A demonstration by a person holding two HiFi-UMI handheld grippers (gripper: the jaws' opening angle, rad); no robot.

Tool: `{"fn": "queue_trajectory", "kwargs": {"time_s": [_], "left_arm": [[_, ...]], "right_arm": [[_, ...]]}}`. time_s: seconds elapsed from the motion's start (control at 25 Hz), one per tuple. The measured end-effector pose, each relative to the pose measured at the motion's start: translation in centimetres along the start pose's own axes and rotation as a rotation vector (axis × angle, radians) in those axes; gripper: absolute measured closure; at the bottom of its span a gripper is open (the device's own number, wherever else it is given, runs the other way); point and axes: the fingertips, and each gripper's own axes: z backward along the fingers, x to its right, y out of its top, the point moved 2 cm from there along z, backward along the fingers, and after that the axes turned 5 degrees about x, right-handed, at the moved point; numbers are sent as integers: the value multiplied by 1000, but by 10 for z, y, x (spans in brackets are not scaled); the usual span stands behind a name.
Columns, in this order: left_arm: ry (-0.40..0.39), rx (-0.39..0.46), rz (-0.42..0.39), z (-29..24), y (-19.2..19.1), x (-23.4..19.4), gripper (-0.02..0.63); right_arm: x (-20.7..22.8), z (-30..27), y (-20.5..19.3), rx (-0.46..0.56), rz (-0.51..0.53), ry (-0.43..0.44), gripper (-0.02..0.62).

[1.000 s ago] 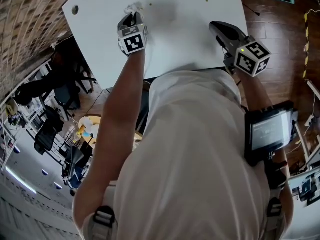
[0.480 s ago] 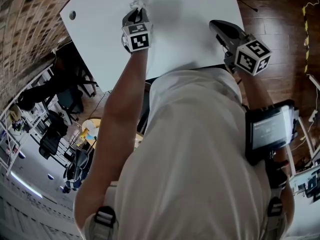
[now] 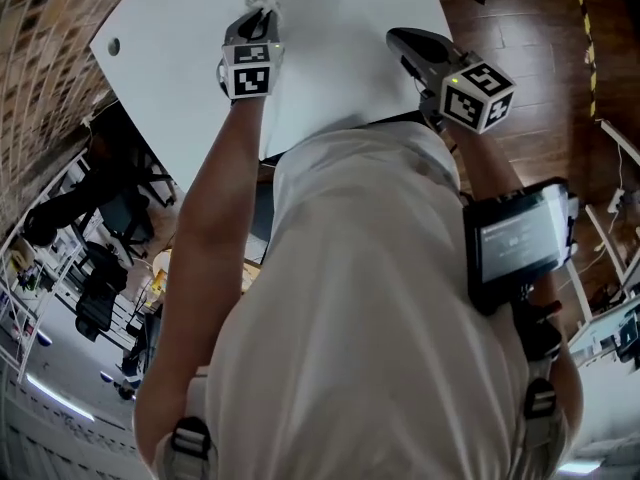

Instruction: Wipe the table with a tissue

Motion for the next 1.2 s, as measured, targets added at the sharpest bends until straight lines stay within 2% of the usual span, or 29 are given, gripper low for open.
{"fn": "queue_trajectory", "kwargs": {"time_s": [0.12,0.28,0.4,0.52,0.72,0.96,1.2], "left_arm": [[-23,-10,-18,-8,3,6,573],[-43,-24,-4,2,4,21,560],[-72,48,30,22,14,40,560],[-108,132,97,38,25,51,560],[-154,225,161,71,28,65,560],[-176,282,227,120,-3,68,560],[-185,335,289,150,-29,69,559]], "right_arm": [[3,-8,3,5,0,8,588],[-3,-1,5,8,4,12,588],[-12,11,5,15,16,11,588],[-17,13,6,15,25,16,588],[-33,6,-2,-15,35,38,588],[-76,-4,-8,-28,81,36,588],[-106,8,-17,-21,128,-9,588]]}}
